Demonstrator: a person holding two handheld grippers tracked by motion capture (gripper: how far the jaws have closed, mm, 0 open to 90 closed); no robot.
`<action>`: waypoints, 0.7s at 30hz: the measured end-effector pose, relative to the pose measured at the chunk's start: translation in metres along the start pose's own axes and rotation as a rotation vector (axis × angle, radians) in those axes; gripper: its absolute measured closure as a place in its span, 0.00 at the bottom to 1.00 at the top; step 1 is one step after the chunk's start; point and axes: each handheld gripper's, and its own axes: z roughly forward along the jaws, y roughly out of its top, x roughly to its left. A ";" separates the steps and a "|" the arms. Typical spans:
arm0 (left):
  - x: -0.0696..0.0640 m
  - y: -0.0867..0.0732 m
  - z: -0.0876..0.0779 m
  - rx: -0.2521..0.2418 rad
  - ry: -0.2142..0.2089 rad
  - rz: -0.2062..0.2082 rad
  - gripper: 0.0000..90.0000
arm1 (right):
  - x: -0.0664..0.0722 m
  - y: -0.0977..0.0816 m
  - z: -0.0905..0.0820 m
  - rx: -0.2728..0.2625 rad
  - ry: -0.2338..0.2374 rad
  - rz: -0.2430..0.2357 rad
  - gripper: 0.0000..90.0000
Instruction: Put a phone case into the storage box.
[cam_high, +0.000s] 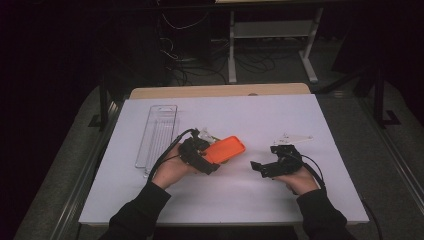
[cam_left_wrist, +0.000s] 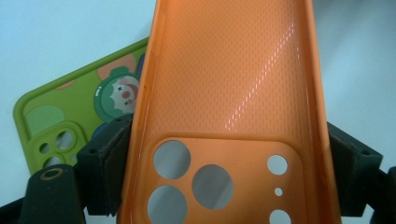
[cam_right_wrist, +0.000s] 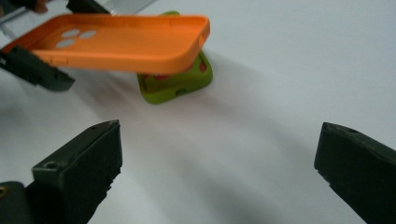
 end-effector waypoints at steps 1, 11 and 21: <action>0.000 0.000 0.000 0.000 0.000 0.000 0.19 | 0.001 0.000 0.002 -0.004 0.009 0.015 0.00; -0.002 0.001 0.001 -0.006 0.003 -0.005 0.20 | 0.003 0.000 0.011 -0.025 -0.007 -0.002 0.00; -0.004 0.001 0.000 -0.026 -0.003 0.005 0.20 | 0.010 0.001 0.016 0.010 -0.049 -0.099 0.00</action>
